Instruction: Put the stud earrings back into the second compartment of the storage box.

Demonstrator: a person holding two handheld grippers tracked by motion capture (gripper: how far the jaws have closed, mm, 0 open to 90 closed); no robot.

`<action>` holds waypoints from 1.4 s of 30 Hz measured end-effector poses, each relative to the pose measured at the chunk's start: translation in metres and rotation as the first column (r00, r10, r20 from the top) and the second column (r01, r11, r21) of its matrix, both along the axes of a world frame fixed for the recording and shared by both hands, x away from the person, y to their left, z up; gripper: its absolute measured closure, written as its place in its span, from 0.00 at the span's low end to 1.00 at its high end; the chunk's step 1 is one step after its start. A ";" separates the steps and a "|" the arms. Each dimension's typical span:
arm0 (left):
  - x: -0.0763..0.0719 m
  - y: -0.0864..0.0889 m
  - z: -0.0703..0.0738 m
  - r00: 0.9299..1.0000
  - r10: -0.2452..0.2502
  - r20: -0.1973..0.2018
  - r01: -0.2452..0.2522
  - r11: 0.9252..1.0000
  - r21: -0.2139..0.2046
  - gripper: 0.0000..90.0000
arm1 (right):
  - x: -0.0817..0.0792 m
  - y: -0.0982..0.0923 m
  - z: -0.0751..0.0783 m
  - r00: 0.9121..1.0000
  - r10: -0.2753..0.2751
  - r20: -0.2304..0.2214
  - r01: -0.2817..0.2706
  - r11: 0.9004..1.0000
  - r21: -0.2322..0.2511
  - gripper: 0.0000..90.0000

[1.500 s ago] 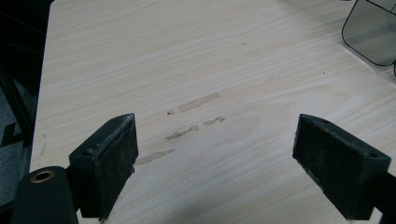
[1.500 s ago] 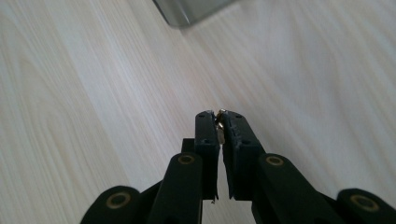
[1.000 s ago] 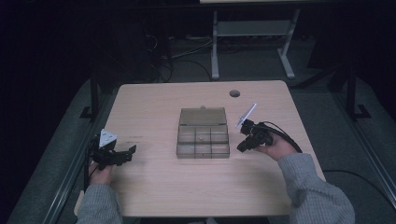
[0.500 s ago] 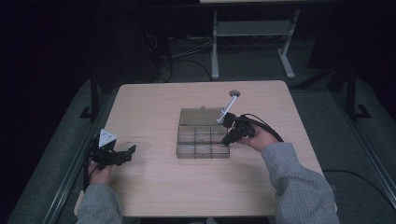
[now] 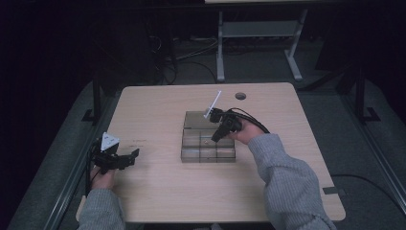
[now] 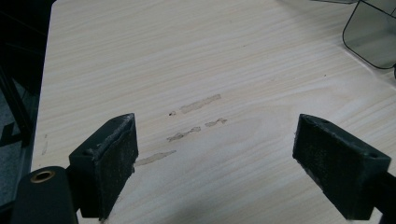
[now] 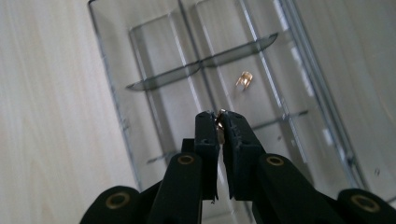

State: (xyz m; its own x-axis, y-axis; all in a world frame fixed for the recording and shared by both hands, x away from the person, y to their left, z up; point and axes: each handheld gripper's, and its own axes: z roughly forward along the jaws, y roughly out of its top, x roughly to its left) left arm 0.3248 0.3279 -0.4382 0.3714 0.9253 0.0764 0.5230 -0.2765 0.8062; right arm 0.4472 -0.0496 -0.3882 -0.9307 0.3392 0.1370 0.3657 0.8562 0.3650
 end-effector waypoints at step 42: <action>0.001 0.001 0.000 1.000 -0.002 0.002 0.002 1.000 -0.008 0.15 | 0.034 0.028 -0.040 0.997 -0.056 -0.061 0.052 0.996 -0.070 0.89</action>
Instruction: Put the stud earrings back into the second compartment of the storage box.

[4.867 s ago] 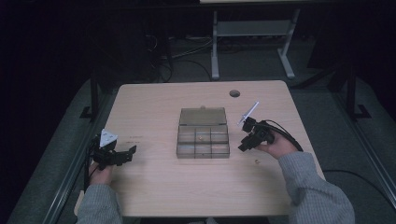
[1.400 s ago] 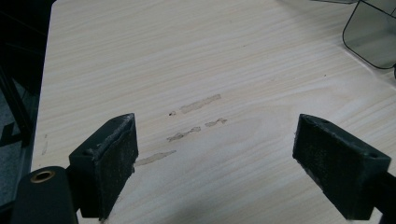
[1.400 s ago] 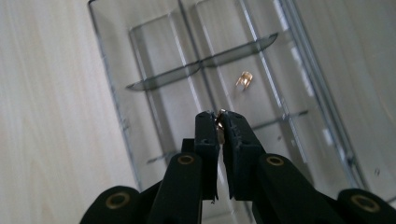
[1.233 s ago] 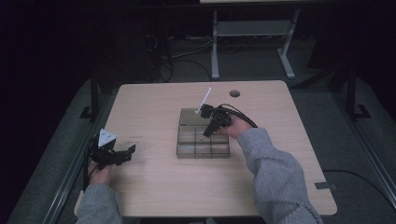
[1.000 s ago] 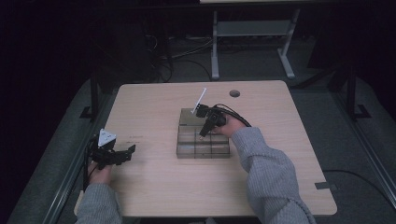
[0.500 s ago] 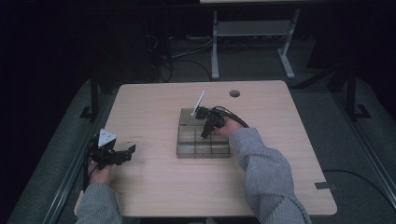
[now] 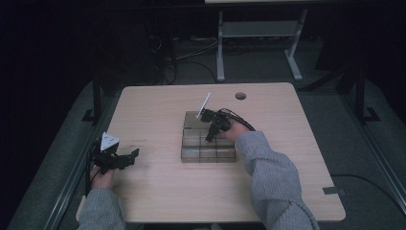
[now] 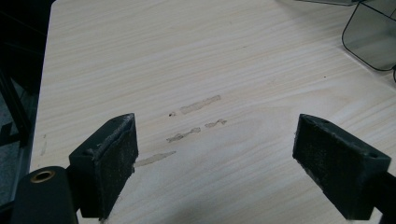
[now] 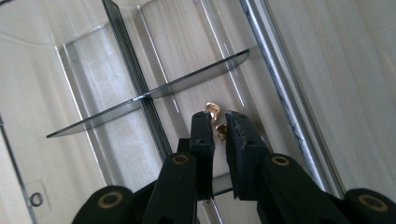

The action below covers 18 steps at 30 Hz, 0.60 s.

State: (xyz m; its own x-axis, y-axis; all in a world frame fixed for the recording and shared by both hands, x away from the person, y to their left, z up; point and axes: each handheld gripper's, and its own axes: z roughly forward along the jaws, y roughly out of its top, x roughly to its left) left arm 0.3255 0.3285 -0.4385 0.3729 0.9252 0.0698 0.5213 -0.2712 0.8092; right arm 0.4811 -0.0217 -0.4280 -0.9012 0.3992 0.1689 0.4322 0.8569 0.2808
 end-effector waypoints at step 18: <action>-0.001 -0.001 0.000 1.000 0.000 -0.002 0.000 1.000 0.004 0.15 | -0.008 -0.017 0.018 0.999 -0.016 0.028 0.015 0.998 0.054 0.81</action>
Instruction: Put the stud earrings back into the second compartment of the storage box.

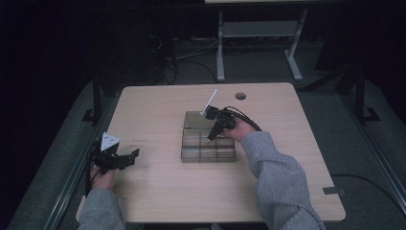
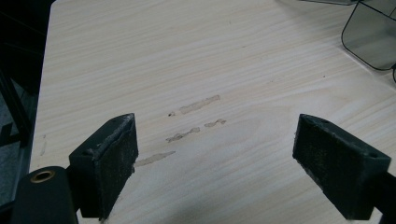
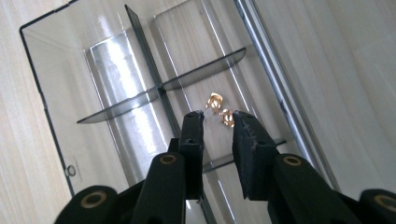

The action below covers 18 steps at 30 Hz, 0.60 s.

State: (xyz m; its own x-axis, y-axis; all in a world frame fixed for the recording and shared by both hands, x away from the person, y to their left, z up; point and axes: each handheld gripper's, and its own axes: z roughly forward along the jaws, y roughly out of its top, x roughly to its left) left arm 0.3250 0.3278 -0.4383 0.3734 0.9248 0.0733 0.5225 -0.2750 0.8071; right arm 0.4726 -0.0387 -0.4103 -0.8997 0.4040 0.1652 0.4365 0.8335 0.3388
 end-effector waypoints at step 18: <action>0.000 0.000 0.000 1.000 -0.006 -0.003 0.006 1.000 0.008 0.15 | -0.018 -0.023 0.020 0.999 -0.012 0.039 0.010 0.999 0.038 0.67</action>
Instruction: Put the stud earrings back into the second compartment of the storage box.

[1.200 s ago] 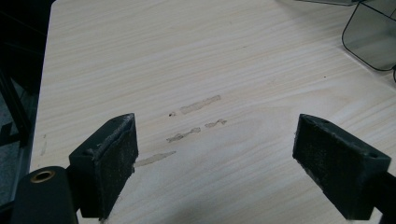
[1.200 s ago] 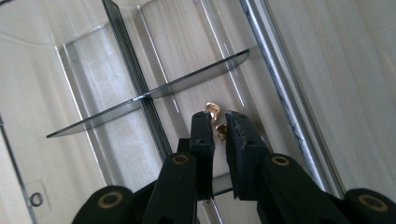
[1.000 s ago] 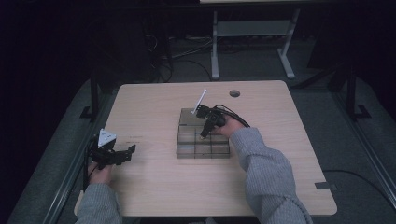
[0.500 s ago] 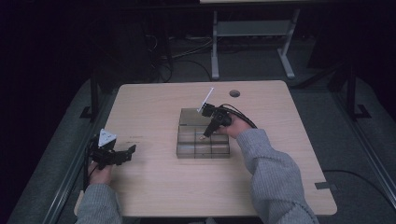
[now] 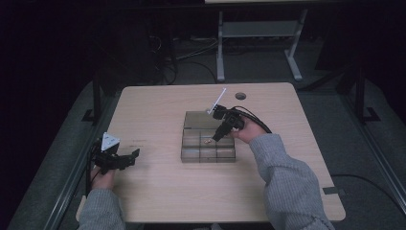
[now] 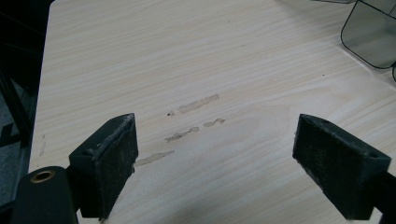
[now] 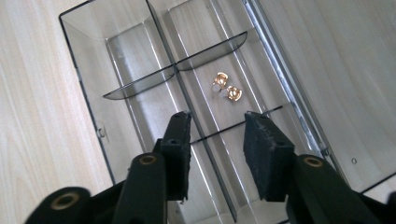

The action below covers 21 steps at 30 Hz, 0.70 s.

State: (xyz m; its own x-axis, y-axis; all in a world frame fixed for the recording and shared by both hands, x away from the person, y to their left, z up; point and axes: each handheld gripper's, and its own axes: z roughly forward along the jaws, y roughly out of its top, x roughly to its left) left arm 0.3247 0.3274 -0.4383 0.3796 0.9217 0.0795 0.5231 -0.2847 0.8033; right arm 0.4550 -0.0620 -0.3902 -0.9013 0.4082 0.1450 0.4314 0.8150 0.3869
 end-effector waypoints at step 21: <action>0.000 -0.002 -0.001 1.000 0.003 0.003 -0.003 1.000 -0.002 0.15 | -0.025 -0.051 -0.002 0.998 -0.064 0.008 0.063 0.995 0.072 0.58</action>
State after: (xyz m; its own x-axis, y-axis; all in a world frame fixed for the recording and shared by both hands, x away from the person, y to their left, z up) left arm 0.3242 0.3258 -0.4389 0.3771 0.9228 0.0786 0.5214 -0.2817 0.8055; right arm 0.4295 -0.1129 -0.3921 -0.8754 0.4538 0.1666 0.4772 0.7560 0.4481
